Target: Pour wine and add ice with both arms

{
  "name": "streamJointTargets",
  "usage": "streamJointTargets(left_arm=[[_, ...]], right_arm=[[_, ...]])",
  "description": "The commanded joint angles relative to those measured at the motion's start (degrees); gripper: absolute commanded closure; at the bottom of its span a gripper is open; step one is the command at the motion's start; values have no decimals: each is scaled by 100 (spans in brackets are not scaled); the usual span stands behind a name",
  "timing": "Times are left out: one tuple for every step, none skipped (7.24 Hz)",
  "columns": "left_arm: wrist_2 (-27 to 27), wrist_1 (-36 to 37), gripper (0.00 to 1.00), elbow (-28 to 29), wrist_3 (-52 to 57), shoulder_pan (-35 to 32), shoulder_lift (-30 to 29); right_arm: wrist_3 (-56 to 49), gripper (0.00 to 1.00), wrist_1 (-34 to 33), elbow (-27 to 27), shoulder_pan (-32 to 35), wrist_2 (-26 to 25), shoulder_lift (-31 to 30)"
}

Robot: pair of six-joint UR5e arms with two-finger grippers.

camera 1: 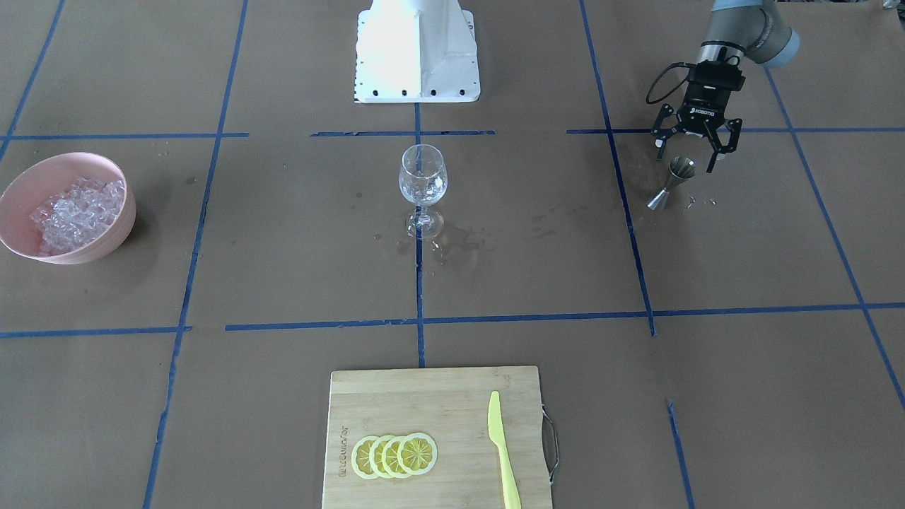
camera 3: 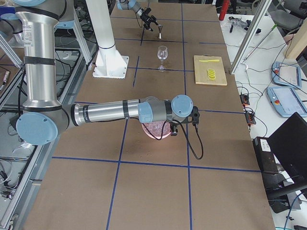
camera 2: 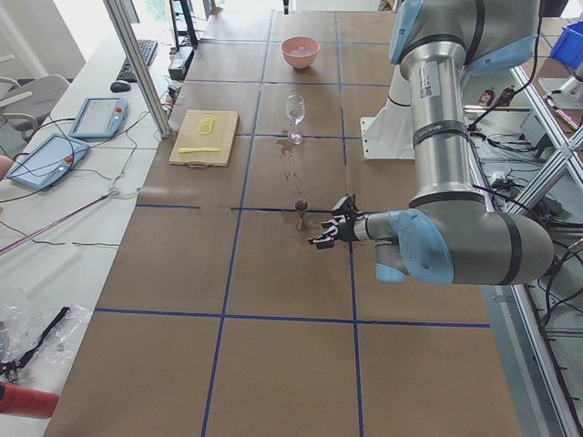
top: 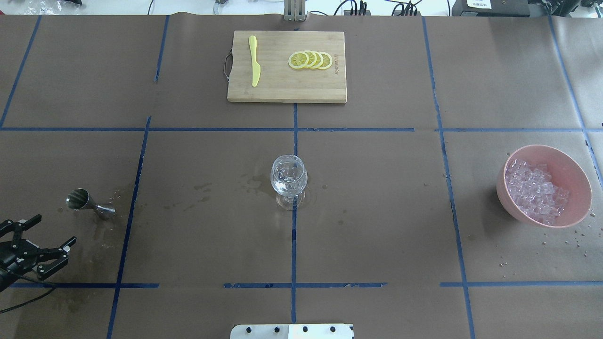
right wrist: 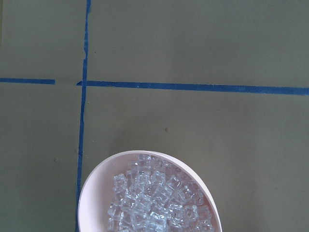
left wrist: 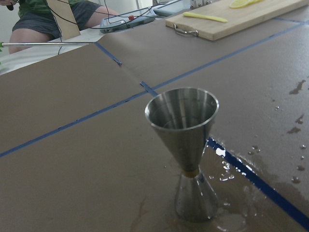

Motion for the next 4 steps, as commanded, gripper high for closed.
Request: streamJointTargets(left_arm=[[-785,-758,1,271,623,-342,536],[-1588,-795,1,386,780,-919,563],[-2493,-795,1,396,1330,-1725,485],[-3511,-760,1,396,1510,-2551,380]], right_arm=[[643,0,3,275,-209,-105,-73],[1344,0,-6,503,-672,-611,-100],[2048,0,12,732,-1103,-1025,-170],[2115,0,290,769,-1229,-1047,-431]])
